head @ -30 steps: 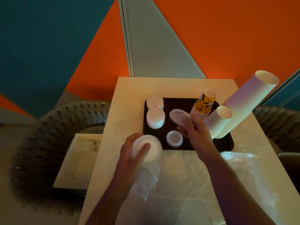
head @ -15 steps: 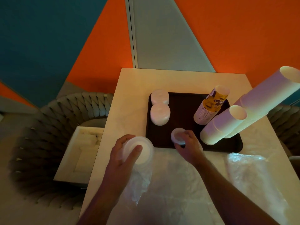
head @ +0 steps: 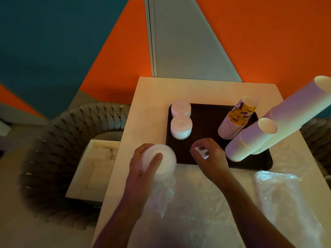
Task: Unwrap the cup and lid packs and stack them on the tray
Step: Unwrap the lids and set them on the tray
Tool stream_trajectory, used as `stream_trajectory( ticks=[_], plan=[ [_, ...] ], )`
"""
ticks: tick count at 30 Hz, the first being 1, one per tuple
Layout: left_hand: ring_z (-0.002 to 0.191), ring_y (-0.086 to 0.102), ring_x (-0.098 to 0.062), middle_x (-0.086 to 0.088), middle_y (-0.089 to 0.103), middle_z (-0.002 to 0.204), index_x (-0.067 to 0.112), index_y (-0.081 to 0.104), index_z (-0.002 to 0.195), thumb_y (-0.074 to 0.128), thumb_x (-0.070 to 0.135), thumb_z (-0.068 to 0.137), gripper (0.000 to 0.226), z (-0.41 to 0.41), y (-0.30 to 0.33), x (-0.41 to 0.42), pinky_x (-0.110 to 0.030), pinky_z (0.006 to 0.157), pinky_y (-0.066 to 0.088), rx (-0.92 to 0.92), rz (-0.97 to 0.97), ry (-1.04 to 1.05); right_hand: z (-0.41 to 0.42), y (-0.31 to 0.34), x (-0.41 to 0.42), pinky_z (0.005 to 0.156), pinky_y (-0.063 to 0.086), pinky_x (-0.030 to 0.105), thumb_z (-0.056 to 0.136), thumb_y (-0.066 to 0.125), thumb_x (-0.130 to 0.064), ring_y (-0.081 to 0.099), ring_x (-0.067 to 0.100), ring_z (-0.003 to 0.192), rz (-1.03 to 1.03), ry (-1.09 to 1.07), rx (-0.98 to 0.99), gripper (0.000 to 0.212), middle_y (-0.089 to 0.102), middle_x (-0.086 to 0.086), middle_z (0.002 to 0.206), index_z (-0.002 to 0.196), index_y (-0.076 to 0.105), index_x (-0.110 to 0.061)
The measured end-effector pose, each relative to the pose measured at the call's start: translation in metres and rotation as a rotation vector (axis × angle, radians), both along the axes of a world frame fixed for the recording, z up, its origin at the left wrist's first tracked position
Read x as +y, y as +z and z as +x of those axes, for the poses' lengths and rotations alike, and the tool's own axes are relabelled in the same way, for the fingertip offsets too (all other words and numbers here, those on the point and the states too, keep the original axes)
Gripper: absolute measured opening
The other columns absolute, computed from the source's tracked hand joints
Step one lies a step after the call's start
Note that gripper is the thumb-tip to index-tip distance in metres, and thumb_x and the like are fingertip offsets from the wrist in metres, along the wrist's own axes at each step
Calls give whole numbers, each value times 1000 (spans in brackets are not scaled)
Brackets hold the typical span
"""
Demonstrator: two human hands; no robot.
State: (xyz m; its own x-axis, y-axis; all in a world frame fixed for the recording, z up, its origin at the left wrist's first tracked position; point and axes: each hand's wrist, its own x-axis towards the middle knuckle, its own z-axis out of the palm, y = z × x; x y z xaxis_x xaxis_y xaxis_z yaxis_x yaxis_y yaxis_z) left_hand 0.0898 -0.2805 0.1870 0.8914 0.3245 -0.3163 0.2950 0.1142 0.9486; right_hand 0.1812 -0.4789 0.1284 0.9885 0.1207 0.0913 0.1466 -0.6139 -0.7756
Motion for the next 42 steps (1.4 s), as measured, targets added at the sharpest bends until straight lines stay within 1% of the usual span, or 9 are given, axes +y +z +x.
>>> stream_trajectory(
  ticks=[4,9,17,22,26,29,31,34,42],
  plan=[
    [112,63,-18,8,63,124,54,55,113,73,57,76,41,6,10,-9,-33,79,58,-9,-95,94,-44,64,21,67,47,17,77,74,-47,62,15,84,304,171,-12,24,65,-14,90,93,65,-31],
    [115,63,-24,6,64,125,54,57,116,77,65,65,56,13,15,-20,-50,93,57,-19,-164,275,-75,76,37,72,42,6,75,76,-51,61,4,86,132,222,-187,30,64,-21,92,95,62,-34],
    [117,60,-24,3,57,132,48,45,134,57,40,97,40,10,34,-28,-47,92,58,-54,-270,180,-83,69,37,75,56,28,88,66,-19,64,8,89,47,387,-388,18,69,-7,99,103,77,-18],
    [103,63,-20,7,61,116,55,50,111,54,37,100,22,8,43,-32,-33,69,61,-36,-336,156,-80,71,21,78,41,16,82,72,-24,54,4,94,-187,518,-335,22,64,-13,98,102,79,-29],
    [111,62,-20,6,60,125,53,52,114,59,36,96,26,5,41,-33,-33,71,61,-83,-280,142,-71,90,9,69,45,13,87,71,-23,62,6,83,61,419,-164,10,67,-17,91,94,78,-26],
    [116,60,-14,16,61,121,53,55,117,67,45,90,31,1,33,-33,-44,89,58,-164,-156,60,-61,100,8,61,47,27,90,71,-17,58,14,68,340,139,-50,12,67,-5,77,90,71,-29],
    [115,57,-3,26,59,117,57,52,119,67,51,87,35,-3,32,-34,-36,93,54,-205,-15,-12,-56,106,8,65,51,29,89,74,-15,62,20,72,420,55,33,15,68,-3,79,94,70,-29],
    [114,55,4,21,55,127,57,49,126,66,53,88,42,-7,30,-36,-16,86,46,-205,96,-72,-53,113,8,66,56,23,87,76,-15,67,10,73,411,113,77,16,72,-8,83,96,72,-28],
    [114,58,-5,12,53,130,57,50,123,65,56,78,47,-9,23,-31,-22,83,54,-169,113,-99,-51,110,12,61,57,36,91,71,-12,67,13,65,180,99,-101,10,68,-9,72,86,69,-21]
  ],
)
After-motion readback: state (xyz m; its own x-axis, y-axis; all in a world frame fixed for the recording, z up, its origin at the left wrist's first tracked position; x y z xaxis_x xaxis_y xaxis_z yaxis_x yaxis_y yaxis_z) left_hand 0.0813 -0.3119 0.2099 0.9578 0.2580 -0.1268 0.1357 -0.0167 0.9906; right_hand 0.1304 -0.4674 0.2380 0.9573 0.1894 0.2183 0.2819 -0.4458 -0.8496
